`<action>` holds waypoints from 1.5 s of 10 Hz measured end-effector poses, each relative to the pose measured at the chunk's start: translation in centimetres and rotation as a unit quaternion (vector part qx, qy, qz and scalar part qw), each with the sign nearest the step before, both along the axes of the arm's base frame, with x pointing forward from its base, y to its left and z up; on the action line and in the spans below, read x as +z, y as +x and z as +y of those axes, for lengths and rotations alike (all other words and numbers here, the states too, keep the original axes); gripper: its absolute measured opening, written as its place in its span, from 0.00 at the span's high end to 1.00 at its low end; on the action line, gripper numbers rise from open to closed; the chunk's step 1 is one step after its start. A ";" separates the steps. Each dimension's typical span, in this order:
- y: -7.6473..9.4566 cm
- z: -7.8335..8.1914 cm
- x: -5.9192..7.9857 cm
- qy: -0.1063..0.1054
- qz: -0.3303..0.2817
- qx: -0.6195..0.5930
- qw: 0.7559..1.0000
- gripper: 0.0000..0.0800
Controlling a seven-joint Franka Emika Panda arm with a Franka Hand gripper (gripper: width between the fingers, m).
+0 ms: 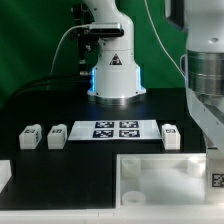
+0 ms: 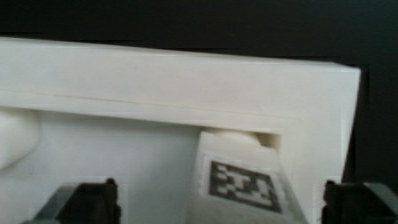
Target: Assemble one leg
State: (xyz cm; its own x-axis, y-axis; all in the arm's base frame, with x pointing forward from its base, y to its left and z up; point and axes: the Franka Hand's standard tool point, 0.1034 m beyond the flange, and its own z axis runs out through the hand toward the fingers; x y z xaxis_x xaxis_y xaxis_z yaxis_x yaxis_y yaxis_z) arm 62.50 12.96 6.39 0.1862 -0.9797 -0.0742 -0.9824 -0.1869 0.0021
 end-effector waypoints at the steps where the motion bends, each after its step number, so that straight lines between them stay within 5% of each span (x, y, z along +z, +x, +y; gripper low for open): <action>1: 0.0 0.0 0.1 -0.001 -0.012 0.073 0.997 0.23; 4: 0.0 -0.1 0.1 -0.004 -0.023 0.241 0.970 0.19; 8: 1.3 -0.6 1.3 -0.020 -0.064 0.517 0.854 0.19; 9: 1.1 -0.9 1.1 -0.023 -0.068 0.537 0.840 0.19; 10: 1.1 -0.9 1.1 -0.023 -0.067 0.526 0.847 0.19; 12: 1.1 -0.9 1.0 -0.022 -0.067 0.510 0.857 0.54; 15: 1.0 -1.3 0.8 -0.020 -0.059 0.366 0.929 0.63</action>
Offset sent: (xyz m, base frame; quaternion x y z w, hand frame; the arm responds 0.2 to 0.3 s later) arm 0.0000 0.0000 0.0000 0.0000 0.0000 -0.1790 0.9838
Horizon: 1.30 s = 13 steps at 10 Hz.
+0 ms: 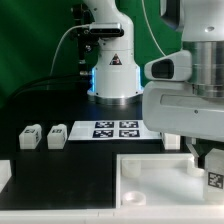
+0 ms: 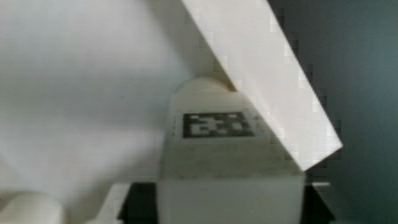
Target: Assemble one leg
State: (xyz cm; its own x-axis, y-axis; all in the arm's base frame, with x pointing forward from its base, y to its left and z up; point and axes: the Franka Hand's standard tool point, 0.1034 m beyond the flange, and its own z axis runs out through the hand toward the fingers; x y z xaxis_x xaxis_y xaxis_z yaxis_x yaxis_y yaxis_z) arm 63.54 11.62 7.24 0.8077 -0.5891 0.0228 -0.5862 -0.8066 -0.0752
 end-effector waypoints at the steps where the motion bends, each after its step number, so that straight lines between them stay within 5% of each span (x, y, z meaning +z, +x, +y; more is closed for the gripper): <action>1: 0.0 -0.1 0.0 0.003 0.003 -0.054 0.999 0.63; 2: 0.1 -0.4 -0.1 0.015 0.019 -0.158 0.987 0.63; 5: 0.0 -0.3 0.1 0.064 0.079 -0.445 0.890 0.63; 7: 0.0 -0.5 0.2 0.086 0.086 -0.592 0.797 0.63; 10: -0.1 -1.2 0.3 0.081 0.082 -0.665 0.738 0.62; 13: -0.4 -1.3 0.2 0.071 0.079 -0.647 0.755 0.62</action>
Offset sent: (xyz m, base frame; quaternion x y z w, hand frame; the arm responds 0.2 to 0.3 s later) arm 0.0335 0.0136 0.0107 0.0844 -0.0964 0.6089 0.7828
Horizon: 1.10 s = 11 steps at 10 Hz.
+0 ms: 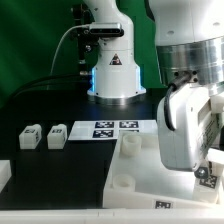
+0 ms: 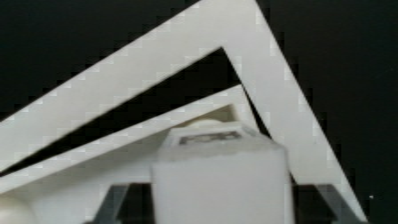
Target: Assemble one leg
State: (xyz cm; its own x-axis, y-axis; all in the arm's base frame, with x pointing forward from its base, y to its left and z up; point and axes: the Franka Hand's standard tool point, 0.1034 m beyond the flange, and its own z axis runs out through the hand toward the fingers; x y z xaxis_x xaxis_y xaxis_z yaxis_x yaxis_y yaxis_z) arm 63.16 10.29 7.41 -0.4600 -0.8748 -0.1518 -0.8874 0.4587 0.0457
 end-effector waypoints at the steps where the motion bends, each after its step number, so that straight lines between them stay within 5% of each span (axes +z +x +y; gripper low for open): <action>1: 0.0 0.0 -0.1 0.000 0.000 0.000 1.000 0.42; 2: 0.0 0.0 0.0 0.000 0.000 0.002 1.000 0.27; 3: -0.3 0.3 0.1 0.001 0.001 0.005 1.000 0.27; 7: -0.2 4.1 6.3 0.034 0.011 0.032 0.999 0.19; 11: -0.3 4.0 5.9 0.032 0.010 0.035 0.999 0.19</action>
Offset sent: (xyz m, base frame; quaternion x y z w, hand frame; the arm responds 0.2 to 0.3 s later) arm -0.0263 0.0090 0.0221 0.0007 -0.0077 0.0048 1.0000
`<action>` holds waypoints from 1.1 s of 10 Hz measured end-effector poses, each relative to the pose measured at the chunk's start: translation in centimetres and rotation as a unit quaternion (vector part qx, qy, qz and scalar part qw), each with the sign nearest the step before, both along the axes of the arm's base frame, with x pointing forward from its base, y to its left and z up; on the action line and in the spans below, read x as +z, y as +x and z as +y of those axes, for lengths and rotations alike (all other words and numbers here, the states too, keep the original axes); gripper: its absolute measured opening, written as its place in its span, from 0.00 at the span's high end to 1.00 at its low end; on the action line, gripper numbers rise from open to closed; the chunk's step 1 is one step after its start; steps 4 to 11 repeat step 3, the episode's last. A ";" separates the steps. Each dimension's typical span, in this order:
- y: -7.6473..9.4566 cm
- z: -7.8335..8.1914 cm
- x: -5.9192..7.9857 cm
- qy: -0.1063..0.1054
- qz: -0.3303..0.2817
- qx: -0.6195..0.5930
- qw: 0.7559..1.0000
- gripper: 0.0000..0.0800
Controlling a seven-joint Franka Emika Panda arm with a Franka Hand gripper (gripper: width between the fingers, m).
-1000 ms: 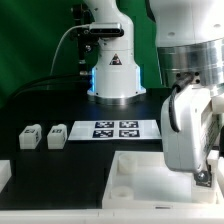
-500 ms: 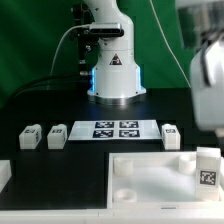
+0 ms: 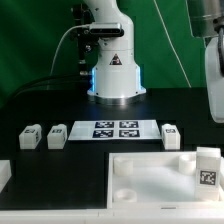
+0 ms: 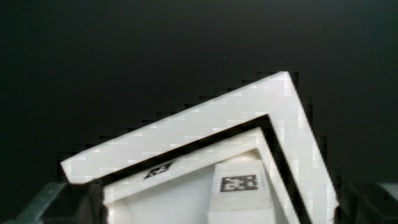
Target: Assemble one leg
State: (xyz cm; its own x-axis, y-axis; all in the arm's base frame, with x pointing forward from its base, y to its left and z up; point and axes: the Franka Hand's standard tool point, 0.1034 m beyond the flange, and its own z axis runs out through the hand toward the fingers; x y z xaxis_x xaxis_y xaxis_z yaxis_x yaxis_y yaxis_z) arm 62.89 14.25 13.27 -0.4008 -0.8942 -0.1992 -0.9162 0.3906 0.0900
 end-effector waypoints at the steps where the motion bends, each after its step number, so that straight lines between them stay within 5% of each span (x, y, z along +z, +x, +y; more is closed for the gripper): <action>1: 0.0 0.0 -0.1 0.000 0.000 0.000 1.000 0.19; 11: 0.0 0.0 -0.1 0.000 0.001 0.000 1.000 0.19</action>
Offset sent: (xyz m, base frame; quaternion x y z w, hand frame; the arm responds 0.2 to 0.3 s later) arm 0.0000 0.0000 0.0000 0.0000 0.0000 0.0000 1.0000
